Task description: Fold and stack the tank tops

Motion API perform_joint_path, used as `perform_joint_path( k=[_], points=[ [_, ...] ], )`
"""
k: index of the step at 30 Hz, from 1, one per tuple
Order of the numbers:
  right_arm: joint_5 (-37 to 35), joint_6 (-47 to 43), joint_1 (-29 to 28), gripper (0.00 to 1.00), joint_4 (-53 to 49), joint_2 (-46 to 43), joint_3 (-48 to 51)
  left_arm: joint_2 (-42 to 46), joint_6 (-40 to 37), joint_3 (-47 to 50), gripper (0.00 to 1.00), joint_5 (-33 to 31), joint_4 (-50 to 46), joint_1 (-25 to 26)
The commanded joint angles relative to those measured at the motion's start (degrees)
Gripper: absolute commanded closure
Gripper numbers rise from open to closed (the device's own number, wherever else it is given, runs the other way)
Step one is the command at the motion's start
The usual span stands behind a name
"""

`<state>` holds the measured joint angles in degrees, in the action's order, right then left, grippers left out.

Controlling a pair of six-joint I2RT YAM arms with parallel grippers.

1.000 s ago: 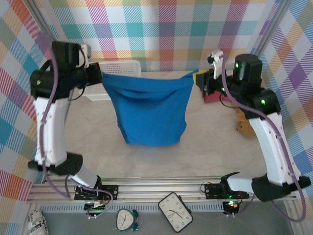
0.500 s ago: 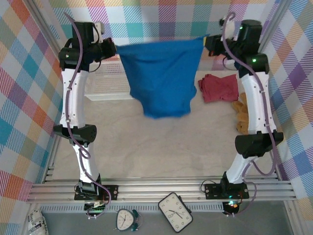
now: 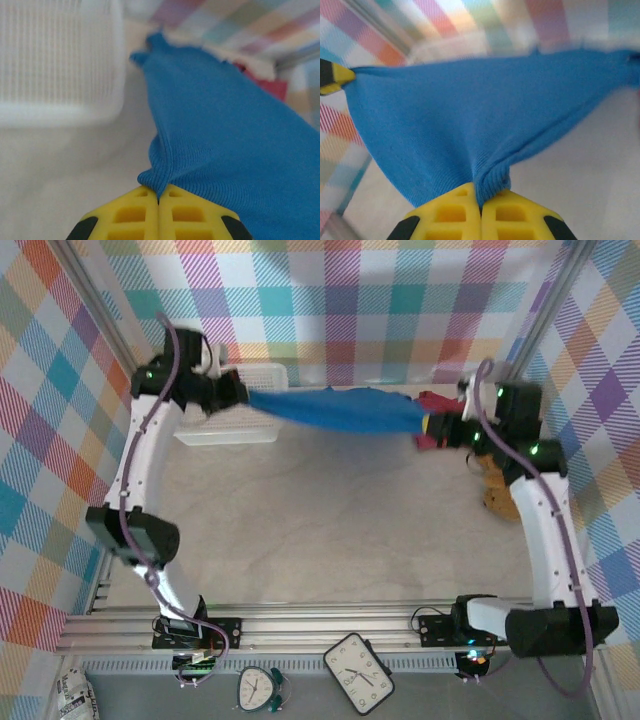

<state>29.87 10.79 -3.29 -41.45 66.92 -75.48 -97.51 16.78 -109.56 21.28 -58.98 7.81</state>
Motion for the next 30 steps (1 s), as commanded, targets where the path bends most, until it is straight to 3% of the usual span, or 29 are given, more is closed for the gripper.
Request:
perform_joint_path(
  k=[1, 4, 9, 17, 23, 30],
  points=[
    [4.10, 6.48, -3.32, 1.00, -3.48, -5.59, 15.02, 9.92, 3.26, 20.43, 1.00, 1.49, 5.58, 0.86],
    [4.14, 16.26, -9.72, 1.00, 2.08, -10.63, 31.78, 14.52, 6.75, 41.80, 1.00, 3.56, 13.36, 1.06],
    [0.21, 22.87, -17.13, 1.00, 6.92, -9.79, 44.63, 15.30, 8.12, 57.28, 1.00, 0.30, 17.63, 1.07],
    [0.53, 28.13, -26.50, 1.00, 9.40, -8.12, 50.61, 21.07, 8.51, 60.19, 0.98, -7.91, 11.81, -0.27],
    [-0.81, 29.35, -29.66, 0.91, 6.61, -9.71, 51.41, 23.09, 8.96, 63.66, 0.94, -7.99, 10.08, -0.39],
    [-0.93, 27.69, -30.05, 0.74, -3.81, -15.71, 46.69, 26.87, 8.38, 62.09, 0.74, -10.96, 4.53, -0.43]
  ],
)
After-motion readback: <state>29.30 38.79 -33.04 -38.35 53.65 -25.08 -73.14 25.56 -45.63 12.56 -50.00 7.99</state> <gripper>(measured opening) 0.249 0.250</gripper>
